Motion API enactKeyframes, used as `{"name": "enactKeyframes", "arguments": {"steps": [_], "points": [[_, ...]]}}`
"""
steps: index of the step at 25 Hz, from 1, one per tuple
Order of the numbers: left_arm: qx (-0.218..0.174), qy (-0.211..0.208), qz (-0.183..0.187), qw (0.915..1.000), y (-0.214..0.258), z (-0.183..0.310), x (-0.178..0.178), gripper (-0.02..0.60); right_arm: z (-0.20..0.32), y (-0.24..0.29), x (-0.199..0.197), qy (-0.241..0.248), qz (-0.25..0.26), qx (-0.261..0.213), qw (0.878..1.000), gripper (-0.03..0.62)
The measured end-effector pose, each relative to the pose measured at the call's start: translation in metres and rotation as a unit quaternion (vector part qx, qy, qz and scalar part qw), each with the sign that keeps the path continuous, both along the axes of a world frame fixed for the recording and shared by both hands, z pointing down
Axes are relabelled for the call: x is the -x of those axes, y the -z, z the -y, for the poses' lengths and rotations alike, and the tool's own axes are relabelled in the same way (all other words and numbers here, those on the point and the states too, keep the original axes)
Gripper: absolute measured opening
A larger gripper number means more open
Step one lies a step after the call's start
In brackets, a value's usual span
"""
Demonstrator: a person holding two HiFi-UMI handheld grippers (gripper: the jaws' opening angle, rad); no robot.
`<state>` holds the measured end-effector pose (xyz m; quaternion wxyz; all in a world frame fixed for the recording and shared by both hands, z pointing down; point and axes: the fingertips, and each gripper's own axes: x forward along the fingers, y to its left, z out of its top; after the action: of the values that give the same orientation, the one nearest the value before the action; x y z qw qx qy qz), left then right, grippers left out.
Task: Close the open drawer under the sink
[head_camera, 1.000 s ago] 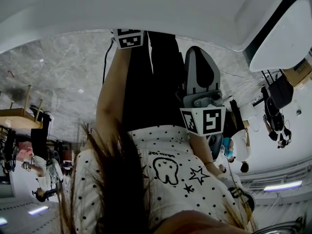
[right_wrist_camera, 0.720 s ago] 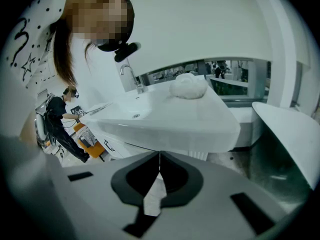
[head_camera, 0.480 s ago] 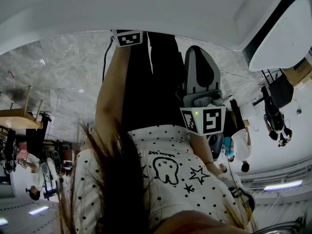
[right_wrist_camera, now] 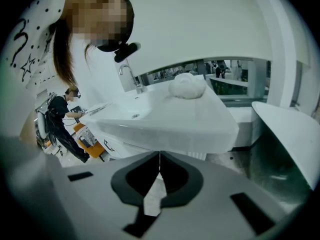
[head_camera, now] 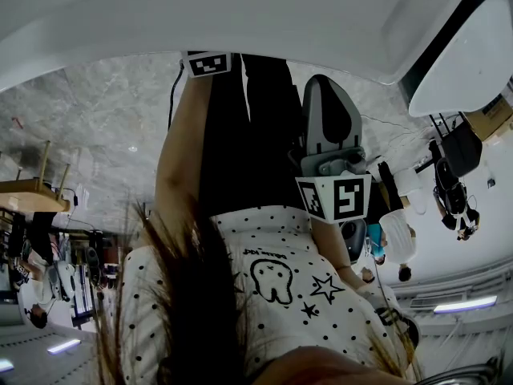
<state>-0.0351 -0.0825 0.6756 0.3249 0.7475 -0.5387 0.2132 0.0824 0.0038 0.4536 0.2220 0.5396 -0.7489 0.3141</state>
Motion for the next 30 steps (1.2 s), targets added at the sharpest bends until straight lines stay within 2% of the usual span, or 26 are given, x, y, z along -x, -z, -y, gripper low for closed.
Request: {"name": "enactKeyframes", "arguments": {"steps": [7, 13, 30], "points": [[0.001, 0.003, 0.001, 1.0000, 0.001, 0.000, -0.012, 0.120, -0.001, 0.001, -0.012, 0.000, 0.002, -0.001, 1.000, 0.014], [-0.001, 0.002, -0.001, 1.0000, -0.001, 0.000, 0.000, 0.120, -0.001, -0.001, -0.001, 0.000, 0.002, -0.001, 1.000, 0.014], [-0.005, 0.002, -0.003, 1.0000, 0.002, 0.001, -0.009, 0.120, -0.005, 0.005, -0.009, 0.003, 0.002, -0.007, 1.000, 0.014]]}}
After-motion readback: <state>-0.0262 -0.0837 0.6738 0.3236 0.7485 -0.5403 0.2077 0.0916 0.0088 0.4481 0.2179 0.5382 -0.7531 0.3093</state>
